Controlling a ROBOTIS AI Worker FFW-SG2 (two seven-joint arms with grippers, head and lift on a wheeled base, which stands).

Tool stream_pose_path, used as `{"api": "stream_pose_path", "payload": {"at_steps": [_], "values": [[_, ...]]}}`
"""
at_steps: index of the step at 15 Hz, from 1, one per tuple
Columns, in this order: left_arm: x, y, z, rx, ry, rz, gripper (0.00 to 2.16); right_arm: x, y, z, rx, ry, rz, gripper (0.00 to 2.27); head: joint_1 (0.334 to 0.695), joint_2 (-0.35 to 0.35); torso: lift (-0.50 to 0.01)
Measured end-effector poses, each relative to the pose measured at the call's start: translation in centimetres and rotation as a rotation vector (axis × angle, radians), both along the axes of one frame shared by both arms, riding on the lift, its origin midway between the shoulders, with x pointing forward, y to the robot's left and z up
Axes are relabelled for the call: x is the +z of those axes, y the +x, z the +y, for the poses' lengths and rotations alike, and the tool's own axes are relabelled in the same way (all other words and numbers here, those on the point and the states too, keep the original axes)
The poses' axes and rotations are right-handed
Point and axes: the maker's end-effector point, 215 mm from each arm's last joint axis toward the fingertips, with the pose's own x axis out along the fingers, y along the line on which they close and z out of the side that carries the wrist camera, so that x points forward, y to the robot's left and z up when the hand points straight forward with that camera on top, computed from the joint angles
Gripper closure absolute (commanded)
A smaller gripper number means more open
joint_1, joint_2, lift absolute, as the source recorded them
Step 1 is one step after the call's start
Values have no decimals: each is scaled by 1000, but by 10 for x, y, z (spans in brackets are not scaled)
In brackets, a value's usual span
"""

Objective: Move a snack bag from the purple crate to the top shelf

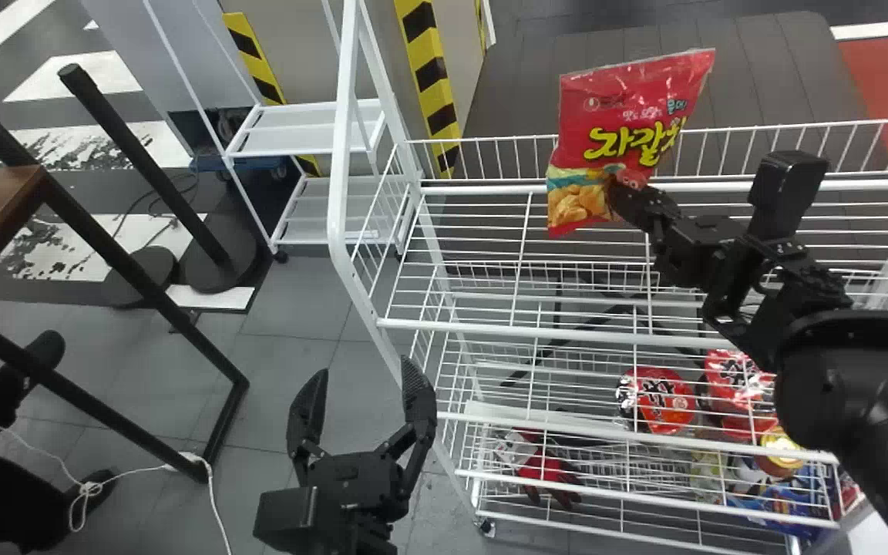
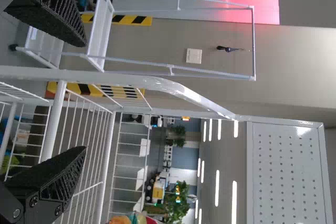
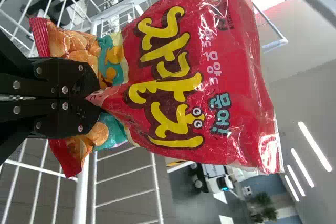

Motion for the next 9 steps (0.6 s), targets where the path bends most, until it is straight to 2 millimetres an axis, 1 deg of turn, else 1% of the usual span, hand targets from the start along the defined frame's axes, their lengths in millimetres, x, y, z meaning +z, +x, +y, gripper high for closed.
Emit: {"api": "stream_pose_path", "payload": {"at_steps": [3,9], "values": [[5,-2,1,1,-2,-18,117,-10,2,0,10,4,25,1855,695,275,1],[7,-3,2,2,-2,-25,117,-18,1,4,53,64,62,1838,695,281,1]]}}
